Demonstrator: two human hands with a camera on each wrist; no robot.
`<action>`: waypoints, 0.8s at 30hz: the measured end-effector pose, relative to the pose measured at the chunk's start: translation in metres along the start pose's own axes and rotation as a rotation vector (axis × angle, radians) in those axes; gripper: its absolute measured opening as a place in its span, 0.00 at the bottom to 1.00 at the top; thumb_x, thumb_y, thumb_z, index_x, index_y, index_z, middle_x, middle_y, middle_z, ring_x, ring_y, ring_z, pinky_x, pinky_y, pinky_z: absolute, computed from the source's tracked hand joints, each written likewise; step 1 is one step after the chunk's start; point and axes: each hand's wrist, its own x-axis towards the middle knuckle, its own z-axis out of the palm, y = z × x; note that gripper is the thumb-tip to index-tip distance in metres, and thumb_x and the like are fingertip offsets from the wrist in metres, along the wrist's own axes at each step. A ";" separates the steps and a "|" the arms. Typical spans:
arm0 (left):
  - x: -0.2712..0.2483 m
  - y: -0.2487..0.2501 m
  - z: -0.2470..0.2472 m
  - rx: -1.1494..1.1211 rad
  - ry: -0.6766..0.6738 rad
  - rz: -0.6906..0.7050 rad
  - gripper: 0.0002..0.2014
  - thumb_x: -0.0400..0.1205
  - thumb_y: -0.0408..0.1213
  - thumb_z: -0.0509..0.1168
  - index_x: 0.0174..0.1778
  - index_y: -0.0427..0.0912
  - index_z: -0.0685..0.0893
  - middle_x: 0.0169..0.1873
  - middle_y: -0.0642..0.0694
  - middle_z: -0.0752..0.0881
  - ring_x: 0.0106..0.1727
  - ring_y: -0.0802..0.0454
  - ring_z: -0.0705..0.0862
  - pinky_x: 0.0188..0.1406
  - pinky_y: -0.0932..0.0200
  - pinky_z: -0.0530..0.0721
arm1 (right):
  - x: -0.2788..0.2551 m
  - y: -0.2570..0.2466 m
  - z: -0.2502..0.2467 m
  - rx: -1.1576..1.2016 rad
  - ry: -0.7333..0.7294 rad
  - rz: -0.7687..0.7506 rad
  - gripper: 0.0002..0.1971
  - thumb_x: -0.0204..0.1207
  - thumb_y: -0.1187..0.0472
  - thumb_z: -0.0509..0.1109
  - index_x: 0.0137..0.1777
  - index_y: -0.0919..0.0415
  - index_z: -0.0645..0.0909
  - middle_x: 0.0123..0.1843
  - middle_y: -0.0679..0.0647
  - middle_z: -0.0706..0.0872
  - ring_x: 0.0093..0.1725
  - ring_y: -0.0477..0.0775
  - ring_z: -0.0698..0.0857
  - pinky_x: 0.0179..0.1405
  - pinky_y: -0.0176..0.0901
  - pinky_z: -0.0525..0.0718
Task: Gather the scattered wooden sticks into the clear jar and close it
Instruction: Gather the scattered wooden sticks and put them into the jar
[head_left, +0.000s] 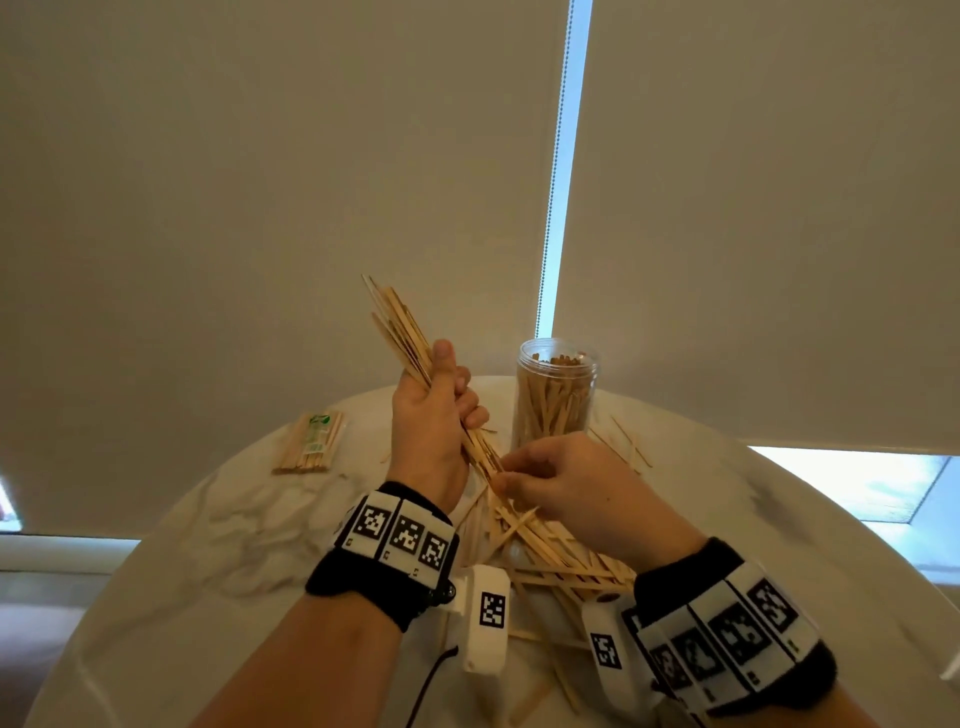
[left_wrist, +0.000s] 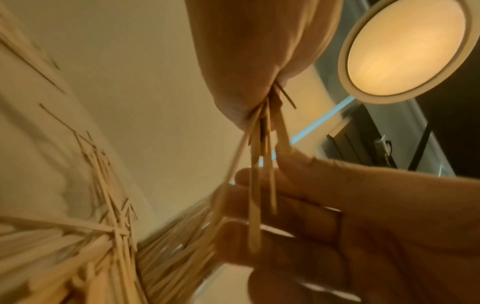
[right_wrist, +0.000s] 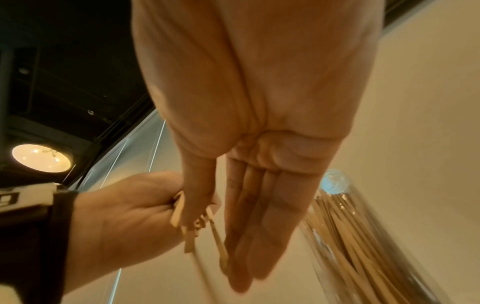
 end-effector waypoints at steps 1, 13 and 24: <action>0.001 0.000 0.001 -0.010 0.002 0.004 0.08 0.87 0.45 0.63 0.50 0.45 0.75 0.27 0.52 0.73 0.24 0.59 0.65 0.20 0.65 0.67 | -0.002 -0.002 0.000 -0.003 -0.055 0.004 0.12 0.81 0.42 0.69 0.54 0.46 0.89 0.43 0.44 0.92 0.43 0.39 0.89 0.53 0.47 0.90; 0.003 0.004 0.003 -0.166 0.067 -0.001 0.07 0.88 0.45 0.61 0.51 0.45 0.75 0.27 0.51 0.72 0.25 0.58 0.68 0.22 0.64 0.72 | -0.006 -0.009 -0.012 0.035 -0.148 -0.025 0.11 0.86 0.52 0.66 0.48 0.56 0.88 0.40 0.54 0.91 0.40 0.54 0.90 0.49 0.51 0.91; 0.021 0.026 -0.022 -0.081 0.203 0.074 0.09 0.88 0.48 0.62 0.49 0.46 0.77 0.27 0.52 0.71 0.24 0.59 0.63 0.20 0.64 0.64 | -0.013 0.011 -0.057 0.056 0.095 0.187 0.10 0.85 0.58 0.68 0.46 0.56 0.90 0.36 0.54 0.91 0.31 0.47 0.86 0.38 0.46 0.88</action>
